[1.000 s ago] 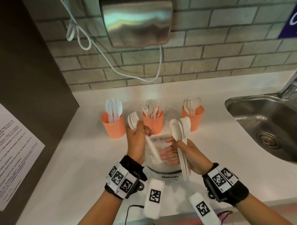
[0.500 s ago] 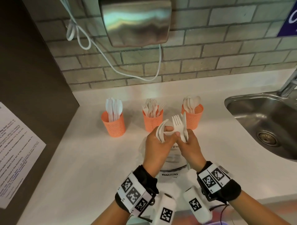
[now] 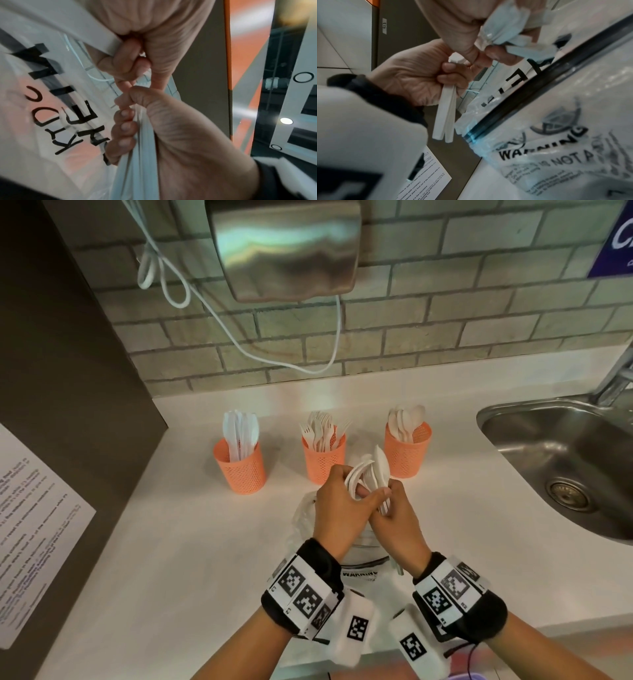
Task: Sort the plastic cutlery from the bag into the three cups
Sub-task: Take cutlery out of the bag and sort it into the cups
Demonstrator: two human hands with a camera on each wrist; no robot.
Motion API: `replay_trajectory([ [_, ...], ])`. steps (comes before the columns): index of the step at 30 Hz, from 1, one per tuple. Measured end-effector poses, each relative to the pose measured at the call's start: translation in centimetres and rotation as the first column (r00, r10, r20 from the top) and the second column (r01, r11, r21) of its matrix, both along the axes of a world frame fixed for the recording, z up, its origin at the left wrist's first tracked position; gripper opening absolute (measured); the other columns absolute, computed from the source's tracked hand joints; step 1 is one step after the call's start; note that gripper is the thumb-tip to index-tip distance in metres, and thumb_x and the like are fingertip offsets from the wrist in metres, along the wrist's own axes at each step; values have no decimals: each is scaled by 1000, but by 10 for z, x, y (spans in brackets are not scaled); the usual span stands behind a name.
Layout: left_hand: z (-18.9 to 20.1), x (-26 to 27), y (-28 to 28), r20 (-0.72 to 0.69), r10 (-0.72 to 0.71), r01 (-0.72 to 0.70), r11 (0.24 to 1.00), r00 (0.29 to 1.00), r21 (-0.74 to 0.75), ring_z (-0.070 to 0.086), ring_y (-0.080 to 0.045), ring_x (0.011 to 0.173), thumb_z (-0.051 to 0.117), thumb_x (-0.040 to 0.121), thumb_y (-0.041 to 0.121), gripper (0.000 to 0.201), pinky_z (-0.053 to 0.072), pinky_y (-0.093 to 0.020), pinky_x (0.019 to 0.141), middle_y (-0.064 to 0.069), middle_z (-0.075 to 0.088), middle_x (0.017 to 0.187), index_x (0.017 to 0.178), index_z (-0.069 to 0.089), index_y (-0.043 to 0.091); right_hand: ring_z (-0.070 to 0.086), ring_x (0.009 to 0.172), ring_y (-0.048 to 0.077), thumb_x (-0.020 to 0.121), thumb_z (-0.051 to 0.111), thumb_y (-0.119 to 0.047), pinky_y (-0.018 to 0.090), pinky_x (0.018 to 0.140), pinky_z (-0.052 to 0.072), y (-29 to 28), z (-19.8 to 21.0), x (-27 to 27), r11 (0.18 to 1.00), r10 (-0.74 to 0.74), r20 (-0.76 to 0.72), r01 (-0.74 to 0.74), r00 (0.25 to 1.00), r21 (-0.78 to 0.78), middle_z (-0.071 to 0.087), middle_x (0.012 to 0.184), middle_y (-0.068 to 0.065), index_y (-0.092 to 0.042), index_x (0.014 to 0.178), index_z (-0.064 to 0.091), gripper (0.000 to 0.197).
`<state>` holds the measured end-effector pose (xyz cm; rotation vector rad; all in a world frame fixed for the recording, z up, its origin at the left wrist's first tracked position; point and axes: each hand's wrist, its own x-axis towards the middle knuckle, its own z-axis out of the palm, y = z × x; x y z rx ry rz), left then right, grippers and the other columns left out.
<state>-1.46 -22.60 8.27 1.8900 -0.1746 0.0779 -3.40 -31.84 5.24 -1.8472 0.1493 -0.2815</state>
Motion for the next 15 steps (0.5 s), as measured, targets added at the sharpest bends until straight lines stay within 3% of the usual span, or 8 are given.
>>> replay_trajectory([
  [2, 0, 3, 0, -60, -23, 21, 999, 998, -34, 58, 0, 69, 76, 74, 21, 37, 44, -9, 61, 10, 60, 77, 104, 56, 13, 60, 93, 10, 89, 55, -18, 29, 82, 49, 0, -1, 0, 1000, 7, -7, -6, 1000, 7, 58, 96, -13, -11, 115, 43, 29],
  [4, 0, 5, 0, -130, -53, 39, 993, 990, -108, 59, -5, 61, 72, 77, 15, 29, 44, -13, 52, 2, 63, 76, 103, 59, 11, 60, 94, 13, 87, 58, -15, 35, 85, 50, -1, -1, 2, 999, 18, -28, -17, 999, 34, 58, 96, -11, -13, 114, 43, 31],
  [6, 1, 7, 1, -175, -64, 31, 983, 983, -181, 54, -1, 48, 64, 80, 6, 18, 40, -12, 44, 1, 61, 67, 96, 62, 13, 61, 90, 14, 83, 62, -10, 36, 83, 51, -3, -2, 5, 995, 25, -46, -20, 999, 99, 60, 94, -6, -12, 114, 45, 36],
  [8, 1, 10, 4, -192, -53, 9, 974, 980, -227, 51, 2, 42, 59, 81, 0, 15, 37, -9, 42, 3, 57, 62, 84, 61, 14, 64, 90, 20, 80, 66, -9, 36, 77, 52, -6, -2, 6, 985, 56, -60, -46, 997, 166, 64, 96, 6, -8, 115, 48, 39],
  [10, 2, 12, 5, -219, -43, -19, 962, 975, -274, 49, 3, 38, 56, 83, -2, 14, 34, -8, 39, 2, 56, 60, 83, 62, 10, 66, 94, 26, 79, 69, -11, 34, 76, 55, -9, -1, 6, 964, 123, -77, -100, 989, 247, 66, 101, 16, -8, 115, 51, 41],
  [11, 2, 14, 7, -245, -36, -41, 952, 969, -303, 47, 2, 36, 53, 85, -1, 14, 32, -8, 37, 1, 56, 58, 86, 64, 8, 67, 90, 21, 79, 70, -13, 27, 71, 55, -10, 1, 5, 948, 162, -83, -132, 983, 288, 66, 99, 15, -8, 115, 51, 41],
  [13, 5, 19, 10, -312, -32, -93, 921, 950, -377, 42, 0, 33, 49, 89, 2, 18, 30, -10, 34, 4, 52, 50, 93, 66, 6, 61, 60, 2, 79, 70, -19, 14, 49, 44, -10, 5, 1, 928, 220, -101, -177, 970, 327, 61, 75, 2, -7, 114, 52, 42],
  [15, 10, 25, 16, -348, -56, -118, 881, 936, -459, 45, -3, 43, 49, 91, 7, 15, 35, -15, 39, 1, 50, 57, 89, 65, 5, 39, 39, 2, 80, 67, -31, 14, 37, 30, -13, 4, 0, 924, 254, -136, -198, 958, 328, 42, 57, -9, -6, 114, 54, 44],
])
